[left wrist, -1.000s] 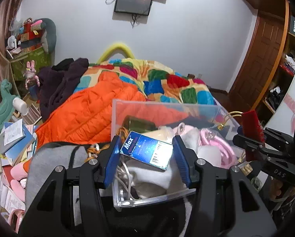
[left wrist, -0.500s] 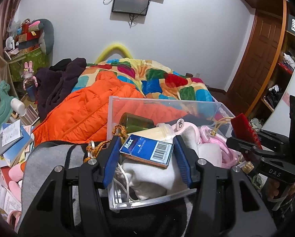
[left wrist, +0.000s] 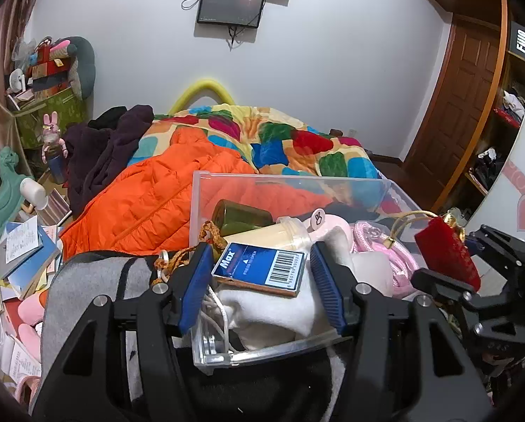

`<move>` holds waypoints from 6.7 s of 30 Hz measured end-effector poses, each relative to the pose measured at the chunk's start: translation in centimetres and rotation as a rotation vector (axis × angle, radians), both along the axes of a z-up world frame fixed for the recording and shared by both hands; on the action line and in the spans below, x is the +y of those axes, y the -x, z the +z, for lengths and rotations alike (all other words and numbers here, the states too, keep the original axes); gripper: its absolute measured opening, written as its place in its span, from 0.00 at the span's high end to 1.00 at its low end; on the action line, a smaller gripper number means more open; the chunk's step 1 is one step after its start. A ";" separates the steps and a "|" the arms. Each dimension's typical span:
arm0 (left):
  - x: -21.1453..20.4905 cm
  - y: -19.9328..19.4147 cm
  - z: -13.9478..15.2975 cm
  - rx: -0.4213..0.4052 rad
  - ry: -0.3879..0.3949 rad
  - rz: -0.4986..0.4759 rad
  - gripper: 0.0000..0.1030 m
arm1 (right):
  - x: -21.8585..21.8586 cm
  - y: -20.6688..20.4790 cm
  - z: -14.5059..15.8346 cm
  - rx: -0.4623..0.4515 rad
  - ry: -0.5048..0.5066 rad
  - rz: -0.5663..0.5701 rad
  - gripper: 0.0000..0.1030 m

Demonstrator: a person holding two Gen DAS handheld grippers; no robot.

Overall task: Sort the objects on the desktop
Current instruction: 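Lower the card and red pouch into the clear box and open both tools, then grasp the beige soap bar with the left tool while the right tool grasps the green square tin, then lower the soap bar and green tin into the clear box and open both tools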

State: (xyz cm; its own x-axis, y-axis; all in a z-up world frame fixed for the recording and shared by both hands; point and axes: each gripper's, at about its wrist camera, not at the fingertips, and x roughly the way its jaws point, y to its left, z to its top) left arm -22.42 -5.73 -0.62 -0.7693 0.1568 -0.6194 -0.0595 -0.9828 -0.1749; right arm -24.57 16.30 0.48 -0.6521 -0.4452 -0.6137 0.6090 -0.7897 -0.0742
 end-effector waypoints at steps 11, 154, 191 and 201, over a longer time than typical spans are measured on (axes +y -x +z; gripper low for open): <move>0.0 -1.3 1.2 0.024 0.020 0.006 0.29 | -0.3 -3.0 2.1 0.135 -0.041 0.000 0.21; 13.7 -6.5 3.4 0.183 0.048 -0.223 0.59 | 12.3 -4.8 -0.6 -0.081 0.165 -0.109 0.78; 8.4 -1.8 -1.2 0.067 0.023 -0.110 0.56 | 4.4 0.0 -0.4 -0.064 0.133 -0.115 0.77; 7.8 -2.8 0.4 0.086 -0.022 -0.122 0.56 | 3.8 -1.7 0.7 -0.008 0.102 -0.135 0.55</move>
